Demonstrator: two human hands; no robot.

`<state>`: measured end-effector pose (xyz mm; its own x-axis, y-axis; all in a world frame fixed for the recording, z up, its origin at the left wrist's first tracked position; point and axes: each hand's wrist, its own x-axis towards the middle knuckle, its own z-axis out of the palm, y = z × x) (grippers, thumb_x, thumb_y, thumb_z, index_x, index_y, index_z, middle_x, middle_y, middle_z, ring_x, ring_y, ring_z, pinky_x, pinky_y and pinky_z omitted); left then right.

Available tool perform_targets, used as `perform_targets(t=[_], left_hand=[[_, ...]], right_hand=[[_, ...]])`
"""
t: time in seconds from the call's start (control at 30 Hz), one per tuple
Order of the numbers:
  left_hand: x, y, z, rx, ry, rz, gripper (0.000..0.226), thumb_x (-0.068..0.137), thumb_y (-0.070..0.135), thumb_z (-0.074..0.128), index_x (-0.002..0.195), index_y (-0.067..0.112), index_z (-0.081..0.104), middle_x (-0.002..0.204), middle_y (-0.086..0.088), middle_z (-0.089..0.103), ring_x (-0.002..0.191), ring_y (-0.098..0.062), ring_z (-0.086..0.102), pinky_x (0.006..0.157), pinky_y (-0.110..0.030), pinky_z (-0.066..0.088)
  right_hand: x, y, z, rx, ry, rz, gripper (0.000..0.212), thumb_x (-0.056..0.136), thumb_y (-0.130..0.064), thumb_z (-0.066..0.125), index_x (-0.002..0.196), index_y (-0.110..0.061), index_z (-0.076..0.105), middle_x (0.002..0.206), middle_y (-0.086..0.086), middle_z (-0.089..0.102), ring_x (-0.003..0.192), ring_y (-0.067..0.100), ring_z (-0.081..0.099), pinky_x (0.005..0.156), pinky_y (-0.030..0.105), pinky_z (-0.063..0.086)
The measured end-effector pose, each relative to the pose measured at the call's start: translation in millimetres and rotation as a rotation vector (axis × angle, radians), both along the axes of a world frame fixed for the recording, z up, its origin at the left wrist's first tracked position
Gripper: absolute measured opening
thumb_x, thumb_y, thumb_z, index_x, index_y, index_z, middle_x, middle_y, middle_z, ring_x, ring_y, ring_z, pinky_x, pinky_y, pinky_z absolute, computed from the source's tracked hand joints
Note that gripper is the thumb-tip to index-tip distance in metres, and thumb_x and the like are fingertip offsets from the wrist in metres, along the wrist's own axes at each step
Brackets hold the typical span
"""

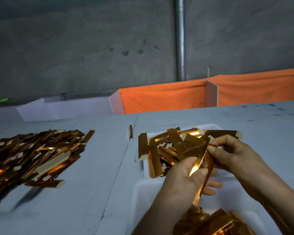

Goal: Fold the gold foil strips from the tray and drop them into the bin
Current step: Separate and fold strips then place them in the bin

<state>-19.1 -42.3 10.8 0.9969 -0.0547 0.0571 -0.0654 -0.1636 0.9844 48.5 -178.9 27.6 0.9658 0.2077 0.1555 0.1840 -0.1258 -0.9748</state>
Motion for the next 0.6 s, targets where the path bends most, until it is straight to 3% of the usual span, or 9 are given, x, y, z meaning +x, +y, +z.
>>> perform_targets(t=[0.17, 0.33, 0.43, 0.53, 0.6], left_hand=[[0.4, 1.9, -1.4, -0.177, 0.068, -0.011, 0.023, 0.099, 0.011, 0.046, 0.107, 0.029, 0.057, 0.103, 0.004, 0.071, 0.091, -0.016, 0.071, 0.071, -0.024, 0.057], [1.9, 4.4, -3.7, -0.302, 0.128, -0.042, 0.021, 0.097, 0.009, 0.049, 0.107, 0.022, 0.061, 0.104, -0.002, 0.072, 0.093, -0.02, 0.07, 0.071, -0.025, 0.056], [2.8, 5.2, -4.0, -0.354, 0.143, -0.095, 0.021, 0.097, 0.025, 0.05, 0.113, 0.018, 0.061, 0.11, -0.005, 0.07, 0.098, -0.022, 0.069, 0.074, -0.027, 0.057], [4.1, 8.1, -1.6, -0.488, 0.22, -0.149, 0.052, 0.096, 0.05, 0.037, 0.121, 0.009, 0.058, 0.112, -0.011, 0.069, 0.103, -0.027, 0.067, 0.081, -0.034, 0.057], [4.9, 10.0, -0.9, -0.545, 0.253, -0.15, 0.057, 0.097, 0.05, 0.03, 0.121, 0.005, 0.057, 0.112, -0.015, 0.068, 0.103, -0.03, 0.066, 0.083, -0.038, 0.057]], right_hand=[[-0.9, 2.5, -0.4, -0.014, -0.049, -0.012, 0.009, 0.088, -0.009, 0.063, 0.083, -0.016, 0.062, 0.074, 0.009, 0.063, 0.064, 0.015, 0.066, 0.059, 0.024, 0.052], [-2.5, 2.7, 0.5, -0.027, -0.066, 0.006, 0.009, 0.088, -0.007, 0.064, 0.082, -0.015, 0.062, 0.075, 0.015, 0.06, 0.066, 0.019, 0.064, 0.061, 0.029, 0.052], [-2.5, 2.7, 1.4, -0.039, -0.058, 0.001, 0.007, 0.087, -0.009, 0.064, 0.084, -0.015, 0.062, 0.074, 0.013, 0.063, 0.065, 0.018, 0.066, 0.061, 0.027, 0.052], [-2.8, 2.8, 2.1, -0.042, -0.055, -0.013, 0.007, 0.088, -0.01, 0.064, 0.084, -0.015, 0.062, 0.075, 0.011, 0.063, 0.069, 0.019, 0.066, 0.061, 0.024, 0.05], [-3.6, 3.2, 2.7, -0.052, -0.059, -0.017, 0.006, 0.088, -0.01, 0.064, 0.084, -0.015, 0.062, 0.077, 0.013, 0.064, 0.07, 0.019, 0.066, 0.059, 0.022, 0.049]])
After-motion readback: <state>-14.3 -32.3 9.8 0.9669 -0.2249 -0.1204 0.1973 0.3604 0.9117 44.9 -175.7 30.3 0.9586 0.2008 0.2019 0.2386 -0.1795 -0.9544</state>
